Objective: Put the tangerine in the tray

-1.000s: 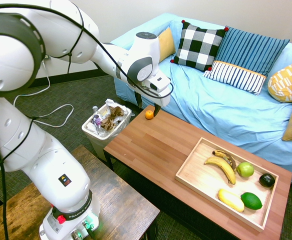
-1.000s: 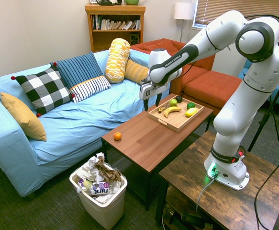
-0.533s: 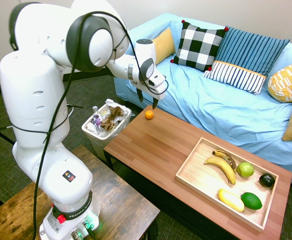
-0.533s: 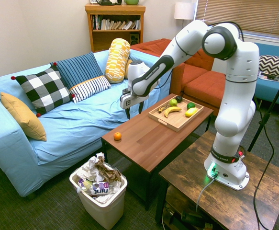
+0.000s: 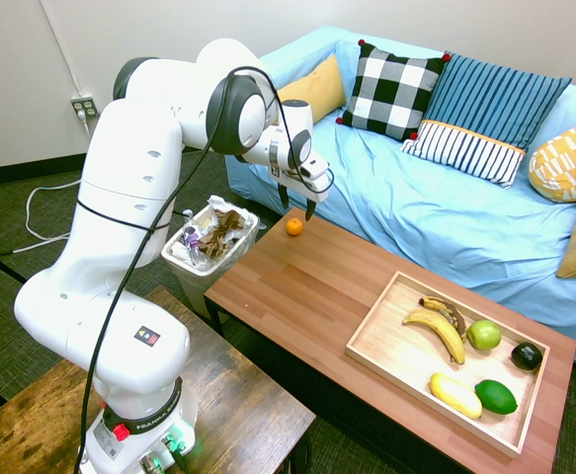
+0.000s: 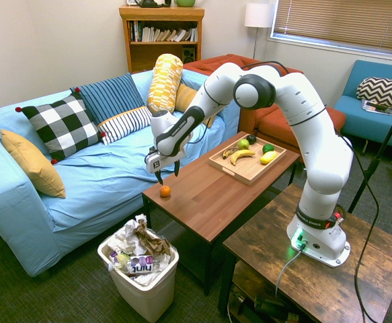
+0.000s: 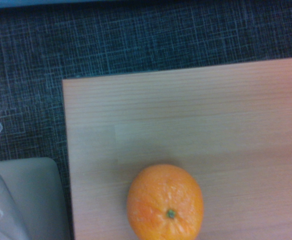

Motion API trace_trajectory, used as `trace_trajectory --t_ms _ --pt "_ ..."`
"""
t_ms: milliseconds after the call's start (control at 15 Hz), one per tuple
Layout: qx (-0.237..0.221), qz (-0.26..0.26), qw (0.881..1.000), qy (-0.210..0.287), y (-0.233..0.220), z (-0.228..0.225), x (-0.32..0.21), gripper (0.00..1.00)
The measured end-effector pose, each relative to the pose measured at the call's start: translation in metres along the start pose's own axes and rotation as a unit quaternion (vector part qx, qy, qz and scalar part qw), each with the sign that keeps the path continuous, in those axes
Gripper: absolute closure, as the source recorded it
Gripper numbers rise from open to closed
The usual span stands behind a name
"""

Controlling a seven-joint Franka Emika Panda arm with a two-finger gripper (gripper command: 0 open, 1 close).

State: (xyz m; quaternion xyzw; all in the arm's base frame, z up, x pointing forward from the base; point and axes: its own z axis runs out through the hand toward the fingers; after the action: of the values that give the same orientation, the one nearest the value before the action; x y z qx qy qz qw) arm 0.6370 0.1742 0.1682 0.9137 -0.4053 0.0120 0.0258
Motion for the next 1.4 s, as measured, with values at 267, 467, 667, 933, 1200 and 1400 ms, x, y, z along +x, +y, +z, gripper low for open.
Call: trace_trajectory --t_ms 267,467,667,933,1200,1400 --pt "-0.011 0.000 1.000 -0.006 -0.013 0.036 -0.004 0.00" --pt "-0.017 0.004 1.000 -0.011 -0.018 0.049 -0.002 1.00" --pt "-0.022 0.005 1.000 -0.013 -0.021 0.063 -0.003 1.00" --pt "-0.023 0.007 1.000 -0.015 -0.022 0.069 -0.002 1.00" --pt "-0.023 0.010 1.000 -0.016 -0.022 0.069 -0.002 1.00" --pt "-0.020 0.011 1.000 -0.014 -0.022 0.065 0.001 1.00"
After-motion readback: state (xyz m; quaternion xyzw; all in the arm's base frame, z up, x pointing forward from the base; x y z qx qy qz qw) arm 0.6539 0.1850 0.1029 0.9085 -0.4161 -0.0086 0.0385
